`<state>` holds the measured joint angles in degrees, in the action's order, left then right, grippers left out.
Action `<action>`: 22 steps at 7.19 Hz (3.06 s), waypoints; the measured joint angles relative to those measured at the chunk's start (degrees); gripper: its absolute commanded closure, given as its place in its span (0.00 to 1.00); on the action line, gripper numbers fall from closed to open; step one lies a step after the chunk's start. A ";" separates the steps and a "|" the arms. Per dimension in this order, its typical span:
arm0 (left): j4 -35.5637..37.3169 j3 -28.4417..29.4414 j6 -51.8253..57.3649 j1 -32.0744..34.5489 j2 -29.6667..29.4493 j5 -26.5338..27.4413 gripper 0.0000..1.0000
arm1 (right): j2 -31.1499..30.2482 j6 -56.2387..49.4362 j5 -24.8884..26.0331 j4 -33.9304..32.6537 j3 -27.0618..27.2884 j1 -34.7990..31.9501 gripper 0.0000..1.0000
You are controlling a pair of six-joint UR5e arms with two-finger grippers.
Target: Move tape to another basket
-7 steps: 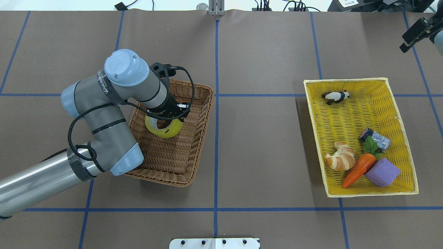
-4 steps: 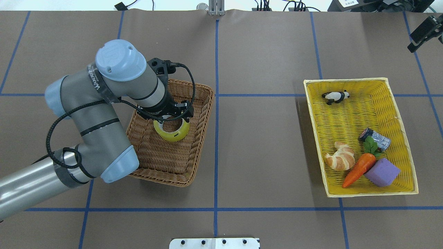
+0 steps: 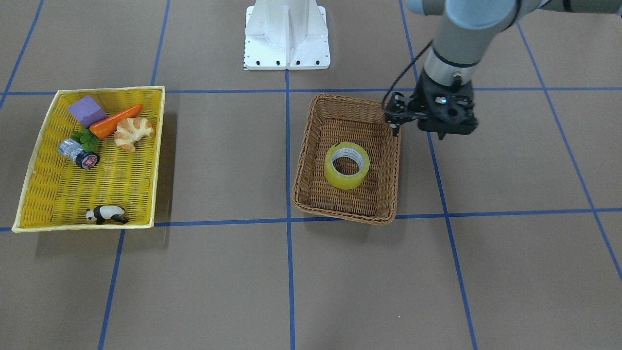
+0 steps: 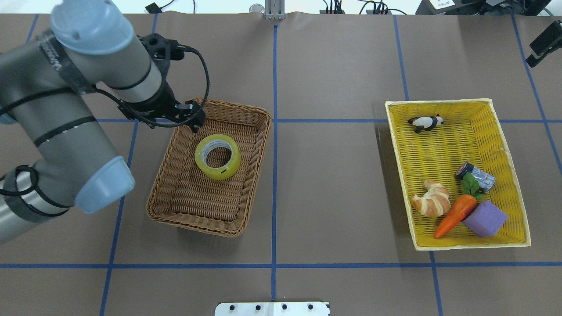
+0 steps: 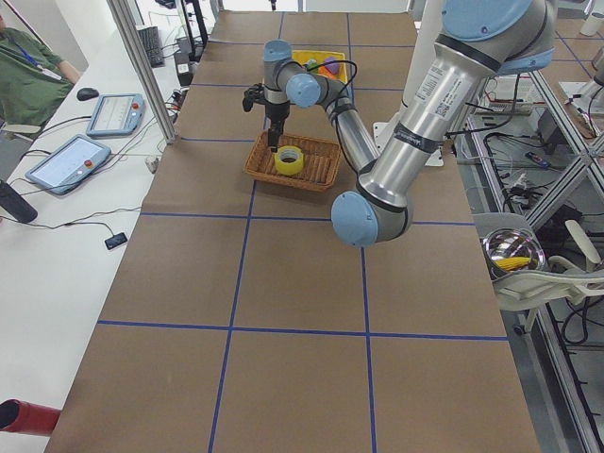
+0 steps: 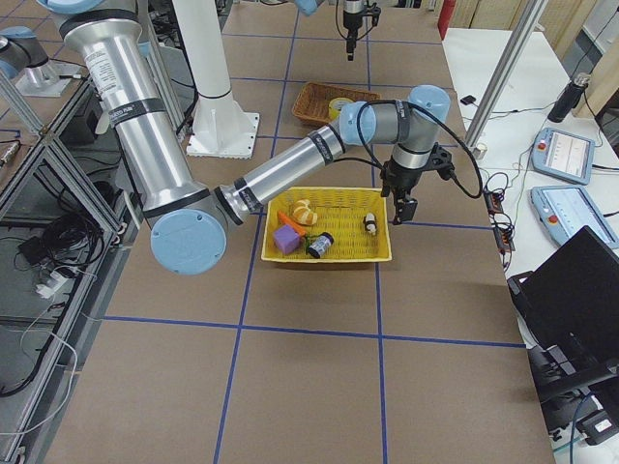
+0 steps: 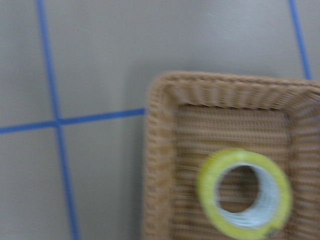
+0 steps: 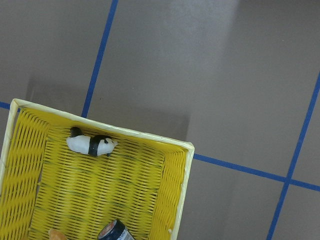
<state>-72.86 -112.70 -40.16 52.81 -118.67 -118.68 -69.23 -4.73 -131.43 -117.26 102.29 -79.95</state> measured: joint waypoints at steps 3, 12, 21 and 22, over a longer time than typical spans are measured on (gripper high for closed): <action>-0.43 3.02 20.14 18.73 12.78 -9.69 0.01 | -5.45 -1.56 -3.39 2.59 -0.67 -2.29 0.00; -20.76 23.84 42.73 39.32 28.18 -17.00 0.01 | -17.41 -2.15 -1.87 15.21 -7.21 -6.97 0.00; -20.59 24.05 42.71 39.40 28.23 -16.94 0.01 | -17.22 -1.61 -0.51 15.21 -8.35 -7.42 0.00; -20.57 24.23 42.70 39.39 28.23 -16.94 0.01 | -17.19 -1.60 -0.59 15.22 -8.29 -7.42 0.00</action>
